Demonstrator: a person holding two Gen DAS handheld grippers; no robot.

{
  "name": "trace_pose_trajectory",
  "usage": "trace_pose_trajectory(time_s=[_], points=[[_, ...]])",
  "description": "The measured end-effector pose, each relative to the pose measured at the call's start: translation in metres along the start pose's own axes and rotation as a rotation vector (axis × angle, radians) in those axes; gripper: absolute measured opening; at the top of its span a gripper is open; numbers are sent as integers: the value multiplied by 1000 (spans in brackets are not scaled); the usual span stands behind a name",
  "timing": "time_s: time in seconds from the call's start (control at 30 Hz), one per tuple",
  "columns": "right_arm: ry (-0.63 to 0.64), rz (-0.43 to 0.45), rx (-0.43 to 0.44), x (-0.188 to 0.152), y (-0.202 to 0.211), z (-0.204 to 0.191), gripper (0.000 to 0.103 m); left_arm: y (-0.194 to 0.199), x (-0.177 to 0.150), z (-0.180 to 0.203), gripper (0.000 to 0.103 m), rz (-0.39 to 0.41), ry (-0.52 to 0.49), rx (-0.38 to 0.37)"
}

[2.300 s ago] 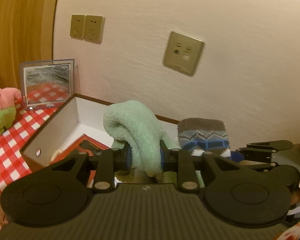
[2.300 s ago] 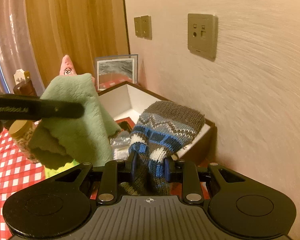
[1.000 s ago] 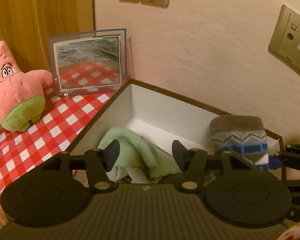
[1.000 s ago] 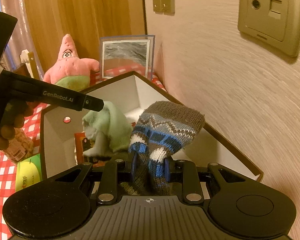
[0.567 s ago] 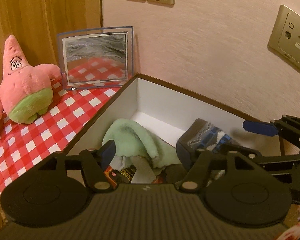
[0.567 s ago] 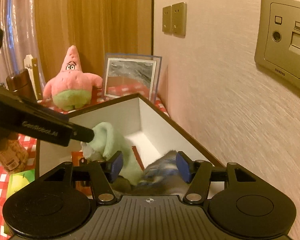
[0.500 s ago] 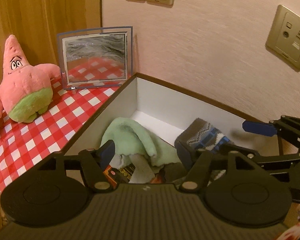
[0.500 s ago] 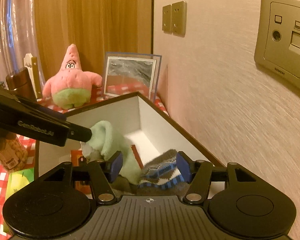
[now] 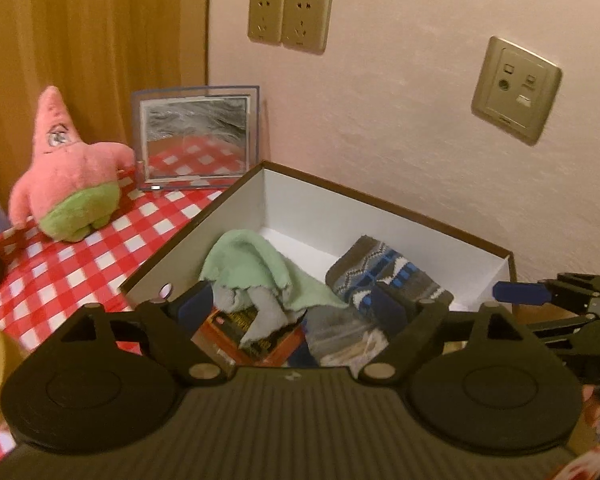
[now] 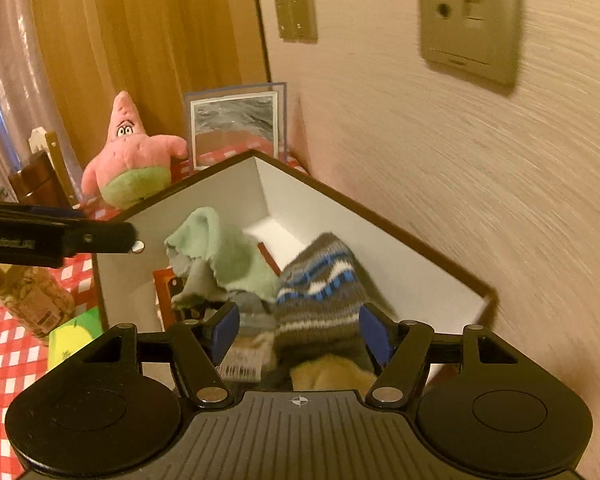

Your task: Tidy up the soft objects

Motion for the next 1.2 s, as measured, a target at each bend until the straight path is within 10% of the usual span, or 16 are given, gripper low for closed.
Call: trace_pose_trajectory(time_s=[0.6, 1.2], points=[[-97, 63, 25, -75, 108, -75, 67, 134, -102, -28, 83, -24, 5, 3], [-218, -71, -11, -187, 148, -252, 67, 250, -225, -133, 82, -127, -9, -16]])
Point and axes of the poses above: each gripper's, at about its wrist camera, not at the fingertips, and y roughly against the way its jaws point, z to its right, x to its top, the point moved 8 cm from there along -y, roughly the way its jaws point, and after that the axes turned 5 degrees about -z, right-handed, at the moved point
